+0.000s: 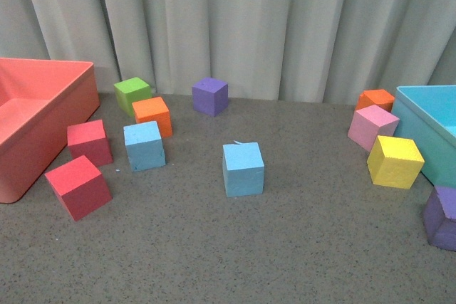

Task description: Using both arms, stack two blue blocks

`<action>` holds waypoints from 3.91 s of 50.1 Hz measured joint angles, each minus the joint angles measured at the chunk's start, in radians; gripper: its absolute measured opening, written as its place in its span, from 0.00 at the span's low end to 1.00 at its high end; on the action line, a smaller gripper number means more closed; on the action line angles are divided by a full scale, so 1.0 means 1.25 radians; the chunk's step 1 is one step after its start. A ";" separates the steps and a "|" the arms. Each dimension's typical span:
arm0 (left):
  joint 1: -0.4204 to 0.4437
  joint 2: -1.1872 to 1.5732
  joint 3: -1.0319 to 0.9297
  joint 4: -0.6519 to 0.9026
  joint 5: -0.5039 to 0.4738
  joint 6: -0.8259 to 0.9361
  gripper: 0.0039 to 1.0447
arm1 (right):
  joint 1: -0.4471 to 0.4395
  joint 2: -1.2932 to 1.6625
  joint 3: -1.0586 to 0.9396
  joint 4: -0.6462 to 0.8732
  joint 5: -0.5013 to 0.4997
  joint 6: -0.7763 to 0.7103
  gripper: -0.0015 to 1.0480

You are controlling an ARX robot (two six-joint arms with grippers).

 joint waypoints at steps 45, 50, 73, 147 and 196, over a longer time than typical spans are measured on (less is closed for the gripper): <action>0.000 0.000 0.000 0.000 0.000 0.000 0.94 | 0.000 -0.305 0.000 -0.295 0.000 0.000 0.01; 0.000 0.000 0.000 0.000 0.000 0.000 0.94 | 0.000 -0.424 0.001 -0.429 -0.002 0.000 0.01; -0.023 0.195 0.072 -0.132 -0.042 -0.143 0.94 | 0.000 -0.439 0.001 -0.433 -0.002 -0.001 0.51; -0.205 1.905 1.382 -0.287 -0.205 -0.363 0.94 | 0.000 -0.439 0.001 -0.434 -0.002 0.000 0.91; -0.204 1.980 1.454 -0.330 -0.235 -0.354 0.50 | 0.000 -0.439 0.001 -0.434 -0.002 0.000 0.91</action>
